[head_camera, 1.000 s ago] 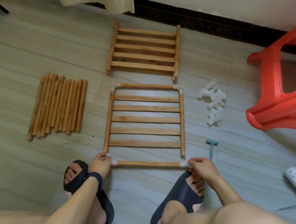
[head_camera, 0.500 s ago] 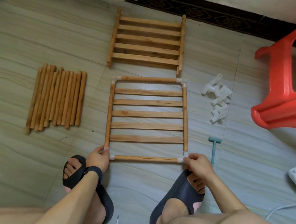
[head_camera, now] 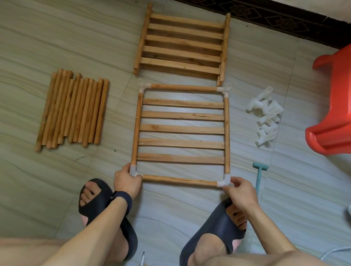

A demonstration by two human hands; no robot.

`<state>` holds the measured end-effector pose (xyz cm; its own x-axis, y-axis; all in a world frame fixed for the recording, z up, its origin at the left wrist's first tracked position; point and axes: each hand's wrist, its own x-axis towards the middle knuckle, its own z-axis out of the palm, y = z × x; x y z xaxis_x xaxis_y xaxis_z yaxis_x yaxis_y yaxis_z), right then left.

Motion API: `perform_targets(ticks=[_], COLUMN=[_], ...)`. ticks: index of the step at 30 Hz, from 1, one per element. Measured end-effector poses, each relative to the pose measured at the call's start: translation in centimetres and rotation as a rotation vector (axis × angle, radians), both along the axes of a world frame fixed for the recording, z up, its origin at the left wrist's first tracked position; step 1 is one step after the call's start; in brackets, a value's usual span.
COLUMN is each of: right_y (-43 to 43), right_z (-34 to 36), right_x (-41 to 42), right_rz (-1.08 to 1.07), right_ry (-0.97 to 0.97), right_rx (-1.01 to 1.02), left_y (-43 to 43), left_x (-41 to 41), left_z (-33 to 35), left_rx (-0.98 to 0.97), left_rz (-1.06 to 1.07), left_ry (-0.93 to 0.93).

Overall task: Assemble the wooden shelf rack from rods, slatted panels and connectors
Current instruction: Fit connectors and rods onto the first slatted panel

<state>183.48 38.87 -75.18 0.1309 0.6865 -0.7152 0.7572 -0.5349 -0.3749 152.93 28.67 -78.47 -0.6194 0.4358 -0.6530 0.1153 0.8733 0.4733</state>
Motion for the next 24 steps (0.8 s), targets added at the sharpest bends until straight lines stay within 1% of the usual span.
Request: perform_targets(ticks=[4, 10, 17, 24], right_y=[0.3, 0.3, 0.3, 1.1], right_z=[0.1, 0.4, 0.9, 0.7], right_x=[-0.2, -0.2, -0.7, -0.9], right_rz=[0.011, 0.017, 0.03, 0.028], right_ry=[-0.005, 0.009, -0.031, -0.03], right_rx=[0.02, 0.028, 0.023, 0.0], left_y=[0.5, 0.8, 1.3, 1.7], left_x=[-0.3, -0.4, 0.4, 0.5], left_z=[-0.2, -0.1, 0.2, 0.2], left_rx=[-0.045, -0.03, -0.148, -0.193], left_rz=[-0.01, 0.032, -0.133, -0.215], left_ry=[0.005, -0.052, -0.015, 0.02])
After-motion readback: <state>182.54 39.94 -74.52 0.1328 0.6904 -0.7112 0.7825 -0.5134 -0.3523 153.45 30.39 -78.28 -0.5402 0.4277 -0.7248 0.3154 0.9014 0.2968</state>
